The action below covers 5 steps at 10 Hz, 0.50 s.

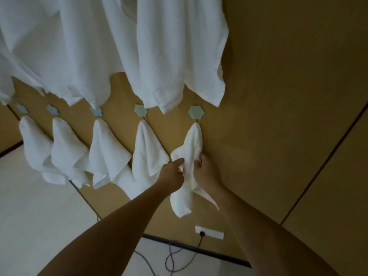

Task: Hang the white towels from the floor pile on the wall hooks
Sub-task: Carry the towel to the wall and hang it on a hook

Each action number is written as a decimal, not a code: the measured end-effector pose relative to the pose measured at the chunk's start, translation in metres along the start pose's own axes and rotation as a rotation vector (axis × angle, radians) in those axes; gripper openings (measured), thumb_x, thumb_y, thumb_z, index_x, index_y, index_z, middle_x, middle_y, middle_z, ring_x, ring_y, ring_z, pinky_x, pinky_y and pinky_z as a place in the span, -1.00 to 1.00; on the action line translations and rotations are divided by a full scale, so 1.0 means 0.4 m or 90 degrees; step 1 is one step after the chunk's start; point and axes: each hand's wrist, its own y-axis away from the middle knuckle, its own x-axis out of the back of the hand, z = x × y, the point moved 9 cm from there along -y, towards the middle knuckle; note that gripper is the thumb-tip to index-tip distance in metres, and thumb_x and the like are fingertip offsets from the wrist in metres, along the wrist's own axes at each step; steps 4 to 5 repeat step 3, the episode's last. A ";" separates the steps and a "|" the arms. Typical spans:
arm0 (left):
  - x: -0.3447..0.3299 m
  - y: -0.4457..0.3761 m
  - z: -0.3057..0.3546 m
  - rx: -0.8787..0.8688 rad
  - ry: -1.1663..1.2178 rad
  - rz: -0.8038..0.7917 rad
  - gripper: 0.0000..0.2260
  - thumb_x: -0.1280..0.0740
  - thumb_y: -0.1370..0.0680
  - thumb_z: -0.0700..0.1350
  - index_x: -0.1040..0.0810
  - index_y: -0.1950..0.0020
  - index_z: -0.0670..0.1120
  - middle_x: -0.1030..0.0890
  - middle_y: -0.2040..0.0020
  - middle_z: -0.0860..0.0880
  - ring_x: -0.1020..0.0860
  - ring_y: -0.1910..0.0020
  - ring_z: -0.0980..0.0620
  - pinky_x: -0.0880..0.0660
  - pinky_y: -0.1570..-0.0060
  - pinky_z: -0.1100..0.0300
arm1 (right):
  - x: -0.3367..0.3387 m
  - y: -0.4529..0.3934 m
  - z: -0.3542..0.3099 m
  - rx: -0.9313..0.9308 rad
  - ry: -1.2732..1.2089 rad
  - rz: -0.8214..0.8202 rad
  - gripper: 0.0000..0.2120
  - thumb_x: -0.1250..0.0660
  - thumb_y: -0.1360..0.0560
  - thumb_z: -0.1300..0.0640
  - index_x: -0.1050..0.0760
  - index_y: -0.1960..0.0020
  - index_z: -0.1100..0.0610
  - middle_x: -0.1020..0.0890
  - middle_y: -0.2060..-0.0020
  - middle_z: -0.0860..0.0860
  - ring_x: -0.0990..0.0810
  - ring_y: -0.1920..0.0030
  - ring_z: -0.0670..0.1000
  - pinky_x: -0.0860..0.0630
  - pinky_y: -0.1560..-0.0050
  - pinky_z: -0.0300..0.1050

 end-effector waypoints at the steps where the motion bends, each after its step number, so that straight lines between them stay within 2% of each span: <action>1: 0.037 0.022 -0.015 0.015 0.020 0.012 -0.57 -0.24 -0.55 -0.26 -0.44 -0.42 -0.07 -0.61 -0.21 -0.07 -0.56 -0.16 -0.01 -0.41 -0.07 0.33 | 0.016 0.038 -0.007 -0.001 0.066 -0.003 -0.75 -0.16 -0.63 0.06 -0.48 -0.25 0.04 -0.63 -0.01 0.00 -0.60 0.00 0.02 -0.54 -0.01 -0.08; 2: 0.077 0.046 -0.015 -0.006 0.021 0.029 -0.59 -0.29 -0.54 -0.23 -0.47 -0.40 -0.06 -0.57 -0.28 -0.05 -0.54 -0.21 0.00 -0.36 -0.07 0.37 | 0.028 0.090 -0.021 0.002 0.099 -0.008 -0.74 -0.19 -0.61 0.07 -0.52 -0.25 0.03 -0.63 -0.07 -0.01 -0.59 -0.05 0.02 -0.55 -0.10 -0.04; 3: 0.145 0.089 0.010 -0.051 0.041 0.078 -0.62 -0.30 -0.54 -0.21 -0.50 -0.36 -0.07 -0.57 -0.28 -0.06 -0.55 -0.20 -0.02 -0.40 -0.11 0.30 | 0.045 0.145 -0.058 0.016 0.126 0.016 -0.70 -0.21 -0.60 0.06 -0.53 -0.30 0.04 -0.60 -0.22 0.00 -0.56 -0.21 0.04 -0.49 -0.24 -0.04; 5: 0.145 0.089 0.010 -0.051 0.041 0.078 -0.62 -0.30 -0.54 -0.21 -0.50 -0.36 -0.07 -0.57 -0.28 -0.06 -0.55 -0.20 -0.02 -0.40 -0.11 0.30 | 0.045 0.145 -0.058 0.016 0.126 0.016 -0.70 -0.21 -0.60 0.06 -0.53 -0.30 0.04 -0.60 -0.22 0.00 -0.56 -0.21 0.04 -0.49 -0.24 -0.04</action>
